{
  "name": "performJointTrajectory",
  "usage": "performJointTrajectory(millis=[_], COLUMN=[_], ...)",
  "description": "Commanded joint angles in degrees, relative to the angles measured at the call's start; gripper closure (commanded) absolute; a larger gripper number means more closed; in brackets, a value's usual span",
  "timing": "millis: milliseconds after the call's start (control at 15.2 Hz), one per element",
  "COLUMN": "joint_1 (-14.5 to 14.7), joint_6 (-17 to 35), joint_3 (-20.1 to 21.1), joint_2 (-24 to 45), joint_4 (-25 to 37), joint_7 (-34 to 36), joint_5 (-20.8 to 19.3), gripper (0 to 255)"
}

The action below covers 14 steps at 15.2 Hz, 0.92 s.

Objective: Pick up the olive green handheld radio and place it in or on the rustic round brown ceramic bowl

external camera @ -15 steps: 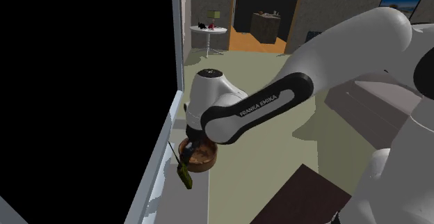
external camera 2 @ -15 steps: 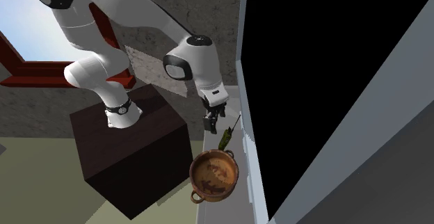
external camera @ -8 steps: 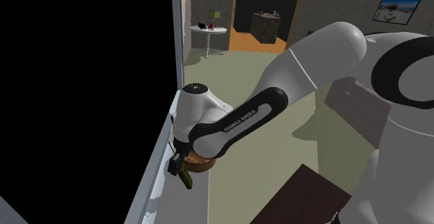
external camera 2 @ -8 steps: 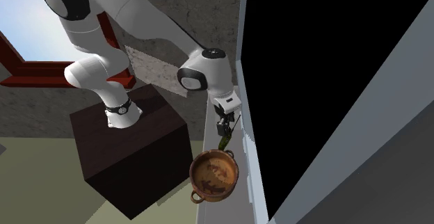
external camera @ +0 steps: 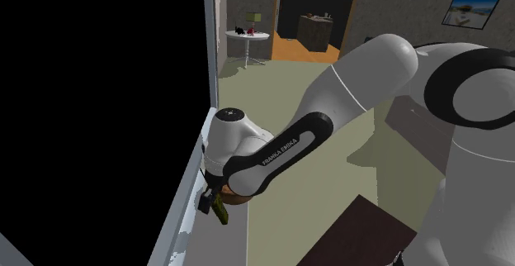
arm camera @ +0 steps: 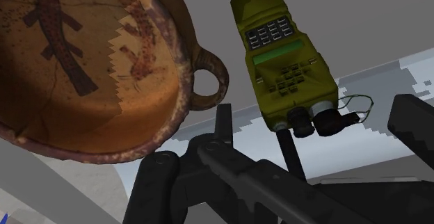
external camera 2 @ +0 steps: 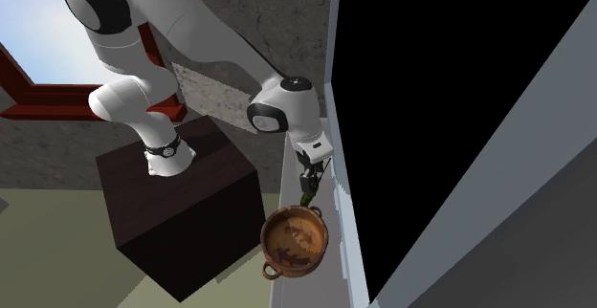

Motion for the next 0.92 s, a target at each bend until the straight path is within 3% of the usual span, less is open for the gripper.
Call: performJointTrajectory(millis=[0, 132, 198, 858], joint_1=[0.01, 0.01, 0.01, -0.10], joint_6=[0.04, 0.03, 0.03, -0.62], joint_3=[-0.01, -0.01, -0.01, 0.14], joint_2=[0.03, 0.02, 0.02, -0.54], joint_4=[0.00, 0.00, 0.00, 0.11], joint_7=[0.02, 0.01, 0.01, -0.17], joint_5=[-0.02, -0.01, -0.01, 0.27], gripper=[0, 0, 255, 255])
